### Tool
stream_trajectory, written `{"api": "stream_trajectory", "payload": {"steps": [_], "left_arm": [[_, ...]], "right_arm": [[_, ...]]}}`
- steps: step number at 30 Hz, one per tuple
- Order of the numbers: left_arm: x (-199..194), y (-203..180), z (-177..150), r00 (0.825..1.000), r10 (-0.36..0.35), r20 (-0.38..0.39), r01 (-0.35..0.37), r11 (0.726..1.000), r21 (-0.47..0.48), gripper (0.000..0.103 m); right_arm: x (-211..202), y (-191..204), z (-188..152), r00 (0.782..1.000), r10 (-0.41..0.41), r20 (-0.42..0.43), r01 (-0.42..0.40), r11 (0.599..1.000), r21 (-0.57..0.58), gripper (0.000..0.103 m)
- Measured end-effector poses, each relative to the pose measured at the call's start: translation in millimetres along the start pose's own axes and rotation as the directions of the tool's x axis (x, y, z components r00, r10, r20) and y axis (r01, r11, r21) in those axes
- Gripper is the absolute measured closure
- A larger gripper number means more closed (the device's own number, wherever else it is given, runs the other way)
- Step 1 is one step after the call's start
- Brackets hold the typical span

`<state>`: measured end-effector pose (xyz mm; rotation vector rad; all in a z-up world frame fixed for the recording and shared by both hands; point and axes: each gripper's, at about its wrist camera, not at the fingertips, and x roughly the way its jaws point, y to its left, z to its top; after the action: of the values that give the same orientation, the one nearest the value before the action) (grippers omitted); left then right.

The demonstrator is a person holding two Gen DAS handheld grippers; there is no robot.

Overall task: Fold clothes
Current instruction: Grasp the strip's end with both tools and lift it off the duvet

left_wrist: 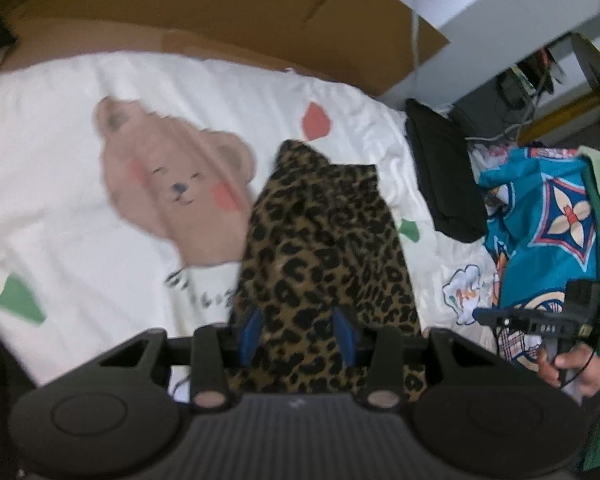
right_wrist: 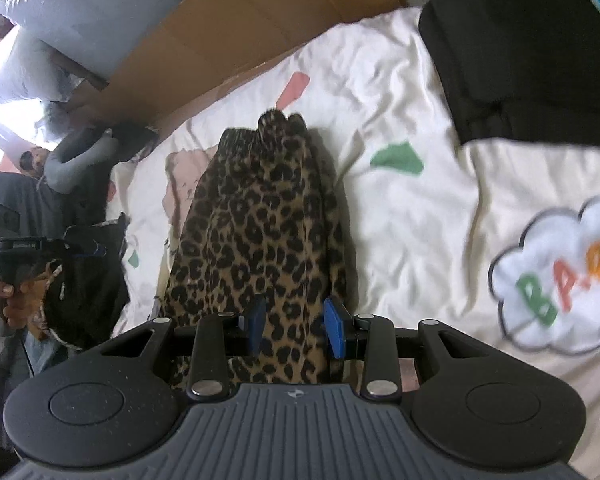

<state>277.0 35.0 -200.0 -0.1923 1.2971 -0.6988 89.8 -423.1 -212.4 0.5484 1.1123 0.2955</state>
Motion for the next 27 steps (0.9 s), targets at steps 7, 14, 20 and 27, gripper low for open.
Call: {"api": "stream_trajectory", "payload": {"steps": [7, 14, 20, 27], "left_arm": [[62.2, -29.7, 0.1, 1.000, -0.025, -0.008, 0.025, 0.991, 0.129, 0.076], [108.1, -51.4, 1.6, 0.996, -0.091, 0.002, 0.088, 0.970, 0.227, 0.078], [136.8, -56.7, 7.6, 0.995, -0.100, -0.002, 0.098, 0.967, 0.236, 0.079], [166.0, -54.4, 13.8, 0.998, -0.056, -0.020, 0.059, 0.970, 0.234, 0.082]], "right_arm": [[37.9, 16.2, 20.1, 0.997, -0.007, 0.080, 0.011, 0.999, -0.053, 0.068], [78.0, 22.4, 24.0, 0.997, -0.005, 0.077, 0.014, 0.993, -0.115, 0.069], [95.5, 16.7, 27.2, 0.997, -0.041, 0.062, 0.051, 0.986, -0.161, 0.069], [109.2, 0.6, 28.4, 0.994, -0.101, 0.045, 0.107, 0.983, -0.151, 0.068]]}}
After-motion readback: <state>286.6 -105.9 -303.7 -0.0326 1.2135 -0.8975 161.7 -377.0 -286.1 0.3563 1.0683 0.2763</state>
